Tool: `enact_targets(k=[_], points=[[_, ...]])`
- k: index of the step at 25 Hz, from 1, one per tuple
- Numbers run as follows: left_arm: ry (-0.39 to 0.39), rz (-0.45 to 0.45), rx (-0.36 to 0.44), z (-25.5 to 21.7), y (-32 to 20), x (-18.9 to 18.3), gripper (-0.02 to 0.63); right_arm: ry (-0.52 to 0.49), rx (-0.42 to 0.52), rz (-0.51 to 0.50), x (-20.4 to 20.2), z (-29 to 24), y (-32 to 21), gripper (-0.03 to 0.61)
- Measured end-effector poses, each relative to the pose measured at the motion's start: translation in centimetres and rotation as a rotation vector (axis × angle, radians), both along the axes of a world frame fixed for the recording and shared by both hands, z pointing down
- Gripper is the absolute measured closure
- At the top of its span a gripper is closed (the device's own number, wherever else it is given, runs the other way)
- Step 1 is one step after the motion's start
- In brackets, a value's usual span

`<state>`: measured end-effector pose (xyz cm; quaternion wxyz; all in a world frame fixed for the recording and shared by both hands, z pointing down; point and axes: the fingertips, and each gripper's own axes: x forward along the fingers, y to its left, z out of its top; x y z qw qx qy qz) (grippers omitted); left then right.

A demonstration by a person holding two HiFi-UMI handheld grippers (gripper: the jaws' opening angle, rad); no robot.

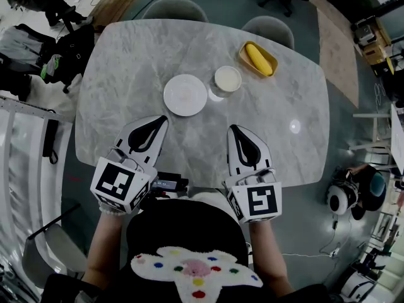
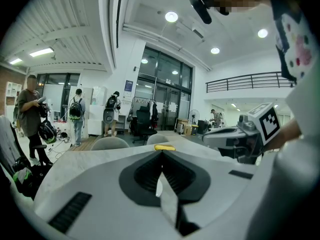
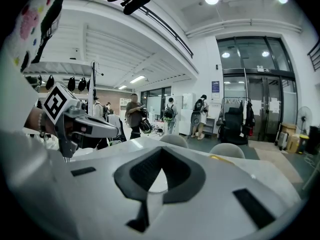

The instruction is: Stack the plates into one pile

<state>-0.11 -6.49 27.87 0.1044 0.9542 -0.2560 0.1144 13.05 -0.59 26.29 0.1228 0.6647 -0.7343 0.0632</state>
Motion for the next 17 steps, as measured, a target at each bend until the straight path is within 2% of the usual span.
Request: enact_targets(k=[17], points=[[0.007,-0.005,-0.005,0.05,-0.12,0.43,0.601,0.015,-0.015,-0.018,0.00,0.63,-0.02,0.574]])
